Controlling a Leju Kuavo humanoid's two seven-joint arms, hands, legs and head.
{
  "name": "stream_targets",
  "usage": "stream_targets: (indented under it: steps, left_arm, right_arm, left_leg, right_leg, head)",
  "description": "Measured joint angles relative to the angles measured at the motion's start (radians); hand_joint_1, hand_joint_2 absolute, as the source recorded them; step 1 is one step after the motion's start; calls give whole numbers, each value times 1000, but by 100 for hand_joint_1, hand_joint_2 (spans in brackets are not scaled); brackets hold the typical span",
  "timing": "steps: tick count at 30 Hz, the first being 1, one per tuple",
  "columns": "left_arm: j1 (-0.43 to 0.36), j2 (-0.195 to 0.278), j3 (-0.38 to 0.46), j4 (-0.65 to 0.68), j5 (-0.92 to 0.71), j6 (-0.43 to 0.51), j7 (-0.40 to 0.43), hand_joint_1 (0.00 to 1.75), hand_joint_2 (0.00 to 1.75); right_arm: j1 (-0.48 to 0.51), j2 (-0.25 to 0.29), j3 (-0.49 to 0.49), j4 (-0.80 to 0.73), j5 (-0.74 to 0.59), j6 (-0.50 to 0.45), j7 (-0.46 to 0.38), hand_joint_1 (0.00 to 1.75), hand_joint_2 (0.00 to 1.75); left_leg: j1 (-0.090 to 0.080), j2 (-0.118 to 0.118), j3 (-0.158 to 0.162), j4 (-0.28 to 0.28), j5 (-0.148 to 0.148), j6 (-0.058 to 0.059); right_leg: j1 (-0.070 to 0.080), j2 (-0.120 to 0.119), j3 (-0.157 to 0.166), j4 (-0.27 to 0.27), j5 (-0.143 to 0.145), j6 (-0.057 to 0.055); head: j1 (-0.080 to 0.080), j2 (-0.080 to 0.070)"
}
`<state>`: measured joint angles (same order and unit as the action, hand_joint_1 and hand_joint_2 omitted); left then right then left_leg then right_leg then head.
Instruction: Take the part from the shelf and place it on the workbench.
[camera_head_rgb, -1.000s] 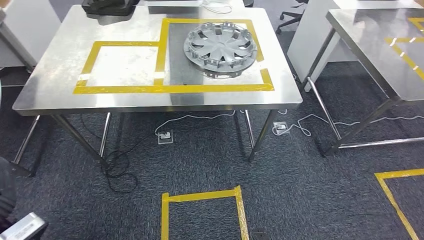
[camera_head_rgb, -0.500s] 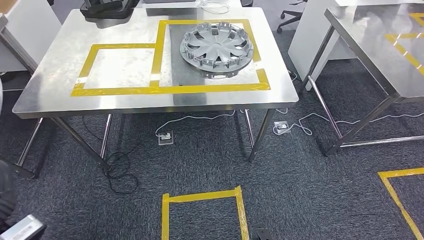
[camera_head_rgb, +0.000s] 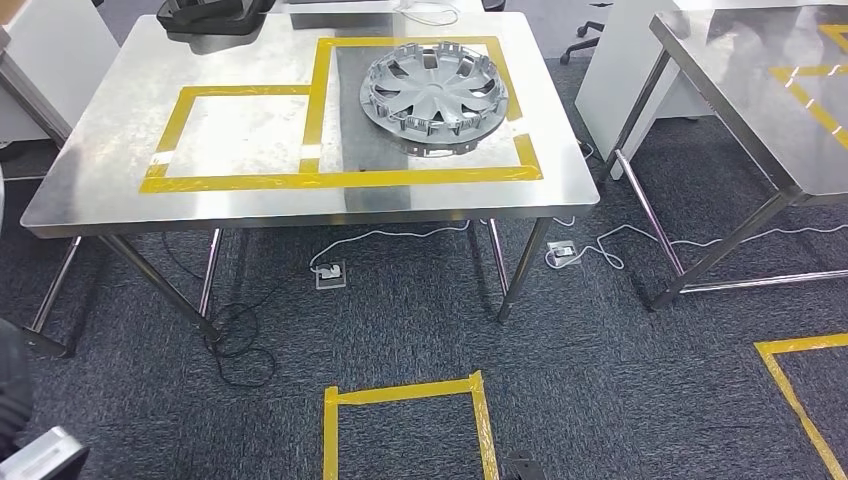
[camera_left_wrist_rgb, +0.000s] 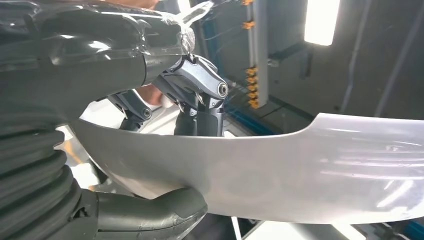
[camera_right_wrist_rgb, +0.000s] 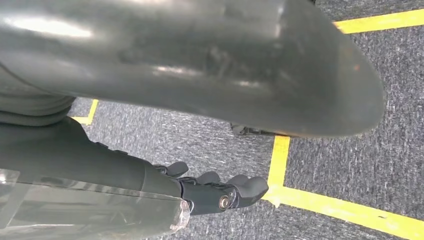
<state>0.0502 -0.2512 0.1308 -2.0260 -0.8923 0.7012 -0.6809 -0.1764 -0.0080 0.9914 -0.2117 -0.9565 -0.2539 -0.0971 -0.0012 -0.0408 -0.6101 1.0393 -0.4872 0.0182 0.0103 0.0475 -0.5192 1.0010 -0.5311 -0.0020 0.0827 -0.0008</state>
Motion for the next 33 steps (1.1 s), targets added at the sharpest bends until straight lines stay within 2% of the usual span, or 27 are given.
stream_targets:
  steps: [5, 11, 23, 26, 28, 29, 30, 32, 33]
  left_arm:
    - [0, 3, 1, 1, 0, 0, 33, 175, 175]
    - [-10, 30, -10, 17, -17, 0, 127, 175, 175]
    - [-14, 44, -11, 42, 11, 0, 105, 175, 175]
    - [-14, 44, -10, 44, 15, 0, 103, 175, 175]
    - [-14, 44, -10, 44, 16, 0, 103, 175, 175]
    - [-14, 44, -10, 44, 16, 0, 103, 175, 175]
    - [-14, 44, -10, 44, 16, 0, 104, 175, 175]
    - [-13, 45, -10, 45, 16, 0, 103, 175, 175]
    - [-13, 45, -10, 47, 16, 0, 103, 175, 175]
  right_arm:
    - [5, 0, 0, 0, -4, 2, -3, 0, 0]
    - [12, -1, 0, 0, -8, 7, -8, 0, 0]
    - [15, -2, 0, 0, -7, 7, -13, 0, 0]
    - [15, 0, 0, 0, -6, 8, -13, 0, 0]
    - [14, 0, 0, 0, -5, 8, -14, 0, 0]
    - [14, 0, 0, 0, -5, 8, -14, 0, 0]
    - [13, 0, 0, 0, -5, 8, -14, 0, 0]
    - [12, 0, 0, 0, -5, 9, -15, 0, 0]
    - [13, 0, 0, 0, -5, 9, -15, 0, 0]
  left_leg:
    - [0, 0, 0, 0, 0, 1]
    - [0, -3, 0, 0, 0, 1]
    - [0, -4, 0, 0, -1, 1]
    - [-5, -4, 2, -2, -4, 11]
    - [0, -2, 17, -22, 1, 20]
    - [3, 0, 26, -34, 4, 23]
    - [6, 3, 35, -42, 6, 25]
    - [6, 10, 44, -45, 2, 26]
    - [7, 12, 48, -45, -1, 24]
  right_leg:
    - [0, 0, 0, -1, 0, 0]
    - [0, 0, 1, -1, 0, 0]
    - [0, 0, 1, -2, 0, 0]
    - [-4, 0, 4, -12, 1, 11]
    - [-5, -7, 6, -10, -5, 20]
    - [-5, -14, -2, 12, -19, 24]
    - [-7, -23, -22, 56, -42, 28]
    - [-12, -35, -92, 185, -99, 36]
    - [-16, -37, -125, 238, -112, 41]
  head:
    - [0, 0]
    - [0, 0]
    - [0, 0]
    - [-2, 0]
    - [-4, 0]
    - [-2, 0]
    - [1, 0]
    - [7, 0]
    - [8, 0]
